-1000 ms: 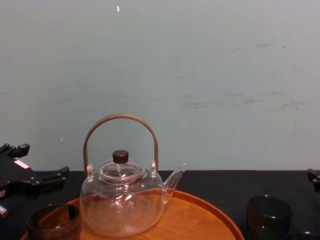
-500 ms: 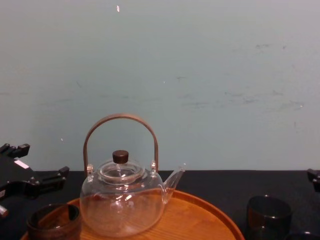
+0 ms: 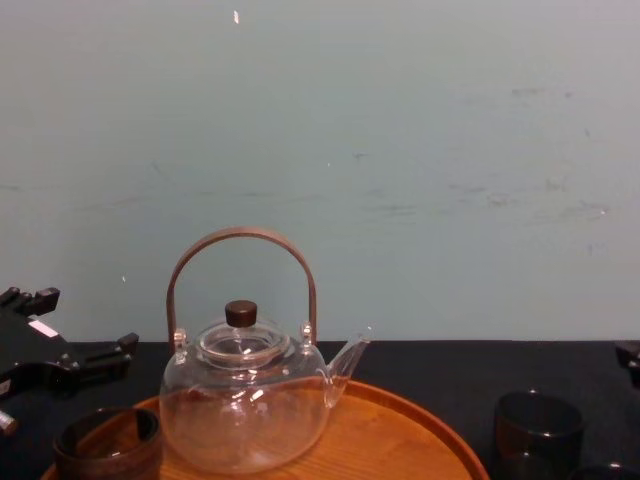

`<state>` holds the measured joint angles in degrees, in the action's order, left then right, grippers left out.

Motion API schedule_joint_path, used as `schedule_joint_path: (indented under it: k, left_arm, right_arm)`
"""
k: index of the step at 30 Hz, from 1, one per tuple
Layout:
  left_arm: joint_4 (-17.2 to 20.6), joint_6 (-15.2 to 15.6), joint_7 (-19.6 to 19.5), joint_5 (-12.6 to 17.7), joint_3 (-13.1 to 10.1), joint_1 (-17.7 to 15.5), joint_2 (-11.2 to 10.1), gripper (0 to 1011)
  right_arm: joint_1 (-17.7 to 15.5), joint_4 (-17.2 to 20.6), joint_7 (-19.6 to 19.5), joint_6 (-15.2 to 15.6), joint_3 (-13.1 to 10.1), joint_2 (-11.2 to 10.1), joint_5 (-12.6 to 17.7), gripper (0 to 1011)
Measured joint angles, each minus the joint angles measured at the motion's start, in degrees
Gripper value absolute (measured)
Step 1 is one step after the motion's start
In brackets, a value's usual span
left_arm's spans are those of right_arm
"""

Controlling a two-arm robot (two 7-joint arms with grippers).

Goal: Pick up the glass from the table and place it on the tray.

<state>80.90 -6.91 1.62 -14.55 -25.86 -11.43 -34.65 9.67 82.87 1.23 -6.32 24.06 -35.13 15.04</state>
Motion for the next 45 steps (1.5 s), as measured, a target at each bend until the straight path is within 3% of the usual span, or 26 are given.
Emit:
schedule_joint_path:
  k: [12,28,45]
  left_arm:
    - [0.0,0.0,0.0,0.0,0.0,0.0,0.0,1001]
    - [0.0,0.0,0.0,0.0,0.0,0.0,0.0,1001]
    - [0.0,0.0,0.0,0.0,0.0,0.0,0.0,1001]
  right_arm:
    - [-5.34,6.37,3.15,3.18,-3.5,-2.8,3.11,1002]
    - [-14.78,16.23,7.6,10.14,-9.38,-7.5,8.69,1002]
    - [-19.82,20.79,10.51,13.33,-13.21,-8.58,9.76,1002]
